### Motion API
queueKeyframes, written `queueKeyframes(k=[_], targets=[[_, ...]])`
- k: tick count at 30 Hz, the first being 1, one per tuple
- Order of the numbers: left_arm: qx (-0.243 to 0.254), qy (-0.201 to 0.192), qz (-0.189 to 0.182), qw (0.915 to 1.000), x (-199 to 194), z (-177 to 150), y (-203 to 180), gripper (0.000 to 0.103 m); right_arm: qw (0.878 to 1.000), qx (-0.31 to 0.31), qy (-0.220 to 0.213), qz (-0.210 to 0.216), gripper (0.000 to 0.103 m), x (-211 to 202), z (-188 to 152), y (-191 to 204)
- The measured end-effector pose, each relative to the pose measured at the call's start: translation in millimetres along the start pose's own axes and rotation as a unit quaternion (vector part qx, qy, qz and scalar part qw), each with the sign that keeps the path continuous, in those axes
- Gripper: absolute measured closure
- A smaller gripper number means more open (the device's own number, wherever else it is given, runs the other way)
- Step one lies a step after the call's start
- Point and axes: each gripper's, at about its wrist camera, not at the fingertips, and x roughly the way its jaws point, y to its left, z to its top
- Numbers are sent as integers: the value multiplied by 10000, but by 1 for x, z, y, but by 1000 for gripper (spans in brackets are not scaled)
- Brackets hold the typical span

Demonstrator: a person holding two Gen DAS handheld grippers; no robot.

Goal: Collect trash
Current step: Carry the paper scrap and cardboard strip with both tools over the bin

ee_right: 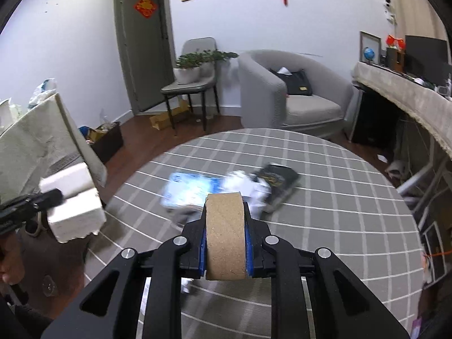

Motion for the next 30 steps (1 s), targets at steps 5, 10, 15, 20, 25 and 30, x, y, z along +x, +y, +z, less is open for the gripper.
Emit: queueKeyframes(k=[5,10,15,20,25,30], targets=[[-84,54,339,9994,-9,-5,29,99,9997,-103,-54,212,83,6,7,29],[-158,145,688,9974,-17,-14,60,99,9984,-265,-60,496,83,16,12,66],[-258,371,969,9943,-12,-25,88,99,9963,-437,43,740,83,32,13,104],[-337,693,1206,9897,-1,-38,112,99,9934,-526,160,1008,83,45,12,138],[-431,1070,1416,9832,11,-56,134,99,9903,-595,319,1218,83,59,10,169],[-524,1404,1593,9758,22,-71,155,99,9874,-669,473,1351,83,72,6,192]])
